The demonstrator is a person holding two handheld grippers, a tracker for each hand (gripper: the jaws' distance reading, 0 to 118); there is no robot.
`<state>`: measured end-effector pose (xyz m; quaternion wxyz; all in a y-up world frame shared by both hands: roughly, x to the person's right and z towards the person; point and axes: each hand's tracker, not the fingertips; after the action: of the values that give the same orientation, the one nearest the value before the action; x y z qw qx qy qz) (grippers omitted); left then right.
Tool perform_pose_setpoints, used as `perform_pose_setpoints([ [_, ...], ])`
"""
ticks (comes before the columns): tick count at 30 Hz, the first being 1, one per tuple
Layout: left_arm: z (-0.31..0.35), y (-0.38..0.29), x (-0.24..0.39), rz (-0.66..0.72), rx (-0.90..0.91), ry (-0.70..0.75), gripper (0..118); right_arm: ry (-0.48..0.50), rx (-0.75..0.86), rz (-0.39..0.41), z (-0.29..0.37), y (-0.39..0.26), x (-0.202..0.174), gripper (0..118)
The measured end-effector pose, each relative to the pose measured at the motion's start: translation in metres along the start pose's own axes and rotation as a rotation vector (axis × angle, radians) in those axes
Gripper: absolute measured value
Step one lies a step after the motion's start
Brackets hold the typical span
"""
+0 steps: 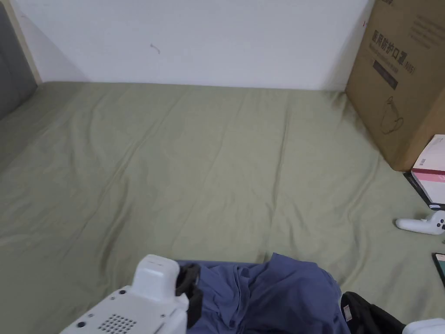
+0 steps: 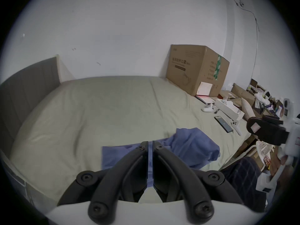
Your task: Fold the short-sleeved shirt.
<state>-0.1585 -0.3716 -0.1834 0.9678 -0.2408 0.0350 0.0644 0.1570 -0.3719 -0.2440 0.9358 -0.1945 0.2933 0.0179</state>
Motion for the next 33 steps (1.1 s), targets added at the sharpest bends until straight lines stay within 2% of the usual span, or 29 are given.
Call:
perform_pose_setpoints([
  [3,0.007,-0.008,-0.023,0.063,-0.011,0.021,7,0.007,-0.005,-0.005,-0.008,0.0,-0.005,0],
  [4,0.01,-0.01,-0.033,0.091,-0.002,0.013,25,0.011,-0.012,-0.021,-0.01,-0.002,-0.005,0],
  [6,0.014,-0.017,-0.056,0.212,0.02,-0.034,89,0.017,-0.016,-0.036,-0.01,-0.003,-0.007,0],
  [7,0.011,-0.022,-0.073,0.286,-0.01,-0.084,114,0.017,-0.019,-0.036,-0.009,-0.004,-0.009,0],
  [8,0.006,-0.026,-0.088,0.347,-0.051,-0.124,116,0.017,-0.022,-0.035,-0.008,-0.006,-0.01,0],
  [11,-0.015,-0.055,-0.144,0.582,-0.101,-0.209,114,0.03,-0.045,-0.033,-0.008,-0.012,-0.013,0],
  [14,-0.058,-0.091,-0.194,0.804,-0.192,-0.42,114,0.028,-0.078,-0.031,-0.01,-0.02,-0.016,0],
  [15,-0.07,-0.099,-0.197,0.865,-0.2,-0.44,114,0.032,-0.081,-0.044,-0.009,-0.021,-0.017,0],
  [18,-0.121,-0.14,-0.214,1.089,-0.278,-0.644,114,0.029,-0.077,-0.062,-0.005,-0.024,-0.022,0],
  [19,-0.132,-0.152,-0.211,1.129,-0.309,-0.711,115,0.024,-0.082,-0.06,-0.005,-0.024,-0.024,0],
  [20,-0.146,-0.16,-0.203,1.109,-0.313,-0.748,114,0.024,-0.086,-0.06,-0.005,-0.026,-0.026,0],
  [22,-0.154,-0.151,-0.194,0.997,-0.232,-0.783,110,0.02,-0.098,-0.057,-0.006,-0.026,-0.028,0],
  [24,-0.152,-0.146,-0.178,1.034,-0.193,-0.707,108,0.01,-0.107,-0.051,-0.01,-0.028,-0.032,0],
  [25,-0.152,-0.145,-0.176,1.028,-0.197,-0.669,91,0.01,-0.112,-0.055,-0.011,-0.028,-0.033,0],
  [27,-0.149,-0.141,-0.169,0.997,-0.292,-0.458,19,0.016,-0.124,-0.066,-0.016,-0.029,-0.036,0],
  [28,-0.152,-0.145,-0.166,1.017,-0.312,-0.422,20,0.018,-0.129,-0.065,-0.018,-0.03,-0.038,0],
  [29,-0.147,-0.148,-0.167,1.079,-0.241,-0.541,20,0.025,-0.137,-0.059,-0.021,-0.03,-0.041,0],
  [33,-0.135,-0.129,-0.159,0.907,-0.256,-0.359,19,0.044,-0.137,-0.065,-0.024,-0.029,-0.047,0],
])
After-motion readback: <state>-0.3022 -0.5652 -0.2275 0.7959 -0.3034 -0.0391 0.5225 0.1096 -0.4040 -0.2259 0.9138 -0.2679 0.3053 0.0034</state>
